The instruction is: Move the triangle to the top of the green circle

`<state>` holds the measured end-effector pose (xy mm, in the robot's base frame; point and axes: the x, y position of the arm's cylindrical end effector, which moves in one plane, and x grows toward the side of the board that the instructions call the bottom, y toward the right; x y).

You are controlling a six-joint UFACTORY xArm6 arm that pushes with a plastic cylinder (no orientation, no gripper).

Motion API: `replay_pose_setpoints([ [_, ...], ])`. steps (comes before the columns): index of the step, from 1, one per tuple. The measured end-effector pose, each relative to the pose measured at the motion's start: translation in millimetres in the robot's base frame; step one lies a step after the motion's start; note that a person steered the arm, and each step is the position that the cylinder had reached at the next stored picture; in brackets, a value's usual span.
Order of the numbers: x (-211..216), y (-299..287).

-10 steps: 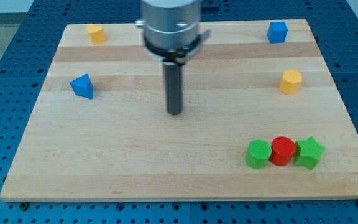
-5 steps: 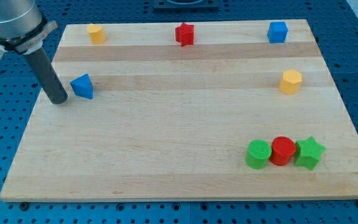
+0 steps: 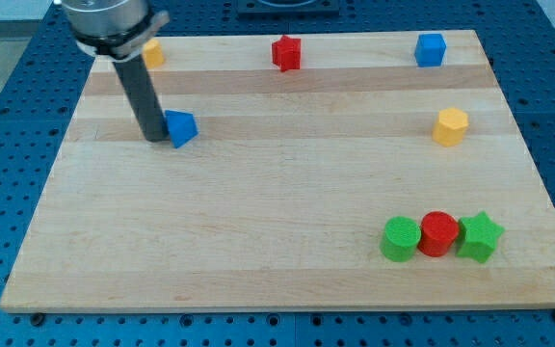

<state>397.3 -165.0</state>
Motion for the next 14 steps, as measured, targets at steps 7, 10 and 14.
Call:
replay_pose_setpoints([
  [7,-0.1,90.1],
  [10,32.6,118.6],
  [14,32.6,220.4],
])
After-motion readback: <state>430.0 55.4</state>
